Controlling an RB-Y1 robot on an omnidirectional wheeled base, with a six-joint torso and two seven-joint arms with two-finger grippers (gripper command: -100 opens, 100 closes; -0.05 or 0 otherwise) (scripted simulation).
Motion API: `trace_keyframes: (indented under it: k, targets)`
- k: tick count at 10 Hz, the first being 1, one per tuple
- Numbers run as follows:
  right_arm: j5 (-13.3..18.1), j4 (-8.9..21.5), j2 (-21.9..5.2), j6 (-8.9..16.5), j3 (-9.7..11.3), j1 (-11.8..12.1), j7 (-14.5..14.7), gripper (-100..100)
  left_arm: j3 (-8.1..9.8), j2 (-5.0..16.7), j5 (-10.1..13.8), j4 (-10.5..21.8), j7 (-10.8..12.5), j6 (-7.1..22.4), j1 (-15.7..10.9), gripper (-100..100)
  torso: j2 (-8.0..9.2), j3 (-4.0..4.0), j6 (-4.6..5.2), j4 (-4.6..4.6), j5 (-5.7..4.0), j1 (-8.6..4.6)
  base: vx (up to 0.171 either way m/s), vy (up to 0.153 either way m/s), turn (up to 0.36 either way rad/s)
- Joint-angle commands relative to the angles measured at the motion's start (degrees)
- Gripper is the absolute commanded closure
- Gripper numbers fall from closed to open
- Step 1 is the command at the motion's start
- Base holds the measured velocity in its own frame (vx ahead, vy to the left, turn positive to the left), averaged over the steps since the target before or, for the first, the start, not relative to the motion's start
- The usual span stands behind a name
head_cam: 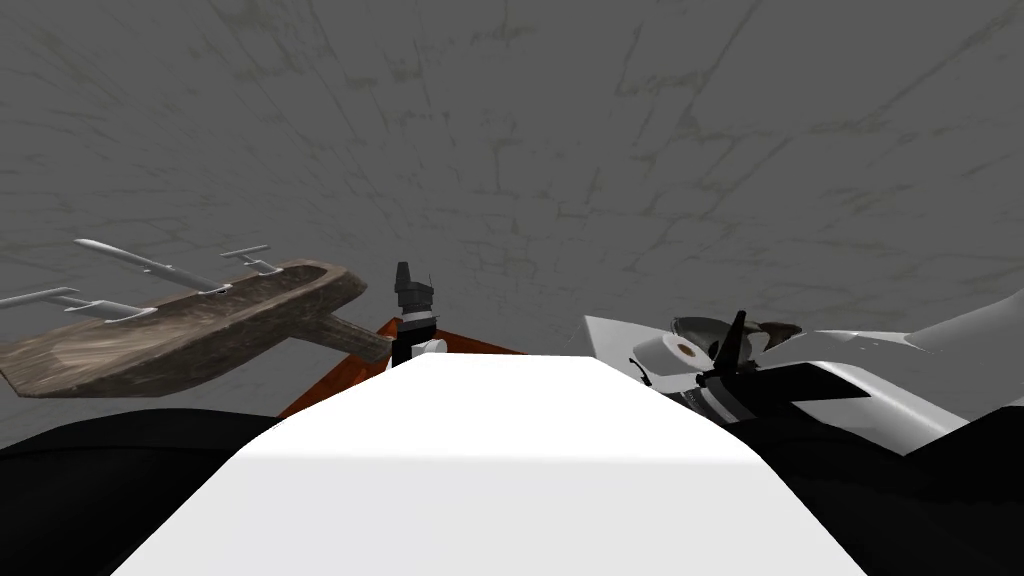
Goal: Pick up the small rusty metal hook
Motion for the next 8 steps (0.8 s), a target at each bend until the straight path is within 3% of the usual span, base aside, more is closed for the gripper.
trace_keyframes:
  k: [1, 3, 4, 5, 6, 8]
  targets:
    - [-0.5, 0.1, -2.0, 0.2, 1.1, 0.2, -0.7, -100, 0.00, 0.0, 0.0, 0.0, 0.0, 0.0, 0.0, 0, 0.00, 0.00, 0.00, 0.00, 0.00, 0.00, 0.160, -0.002, 0.050]
    - [-0.9, 0.0, -4.0, -0.3, 2.4, 0.0, -1.6, -100, 0.00, 0.0, 0.0, 0.0, 0.0, 0.0, 0.0, 0, 0.01, 0.00, -0.01, 0.00, -0.01, -0.03, 0.128, -0.002, 0.068]
    - [-0.7, 0.1, -3.5, -0.3, 2.3, 0.0, -1.2, -100, 0.00, 0.0, 0.0, 0.0, 0.0, 0.0, 0.0, 0, 0.13, 0.07, 0.00, 0.02, -0.02, -0.03, 0.042, -0.002, 0.004]
    - [-0.7, 0.1, -3.6, -0.4, 2.3, -0.1, -1.3, 0, 0.00, 0.0, 0.0, 0.0, 0.0, 0.0, 0.0, 0, 0.36, 0.20, 0.02, 0.08, -0.03, -0.04, 0.010, 0.000, 0.001]
    - [-0.1, 1.0, -1.9, 0.4, 1.9, 0.5, -1.4, -100, 0.00, 0.0, 0.0, 0.0, 0.0, 0.0, 0.0, 0, 0.52, 0.30, 0.02, 0.12, -0.02, -0.04, 0.004, 0.012, 0.024]
    - [0.8, 2.3, 0.6, 1.4, 1.2, 1.3, -1.5, -100, 0.00, 0.0, 0.0, 0.0, 0.0, 0.0, 0.0, 0, 0.65, 0.38, 0.03, 0.16, -0.02, 0.01, -0.005, 0.022, 0.022]
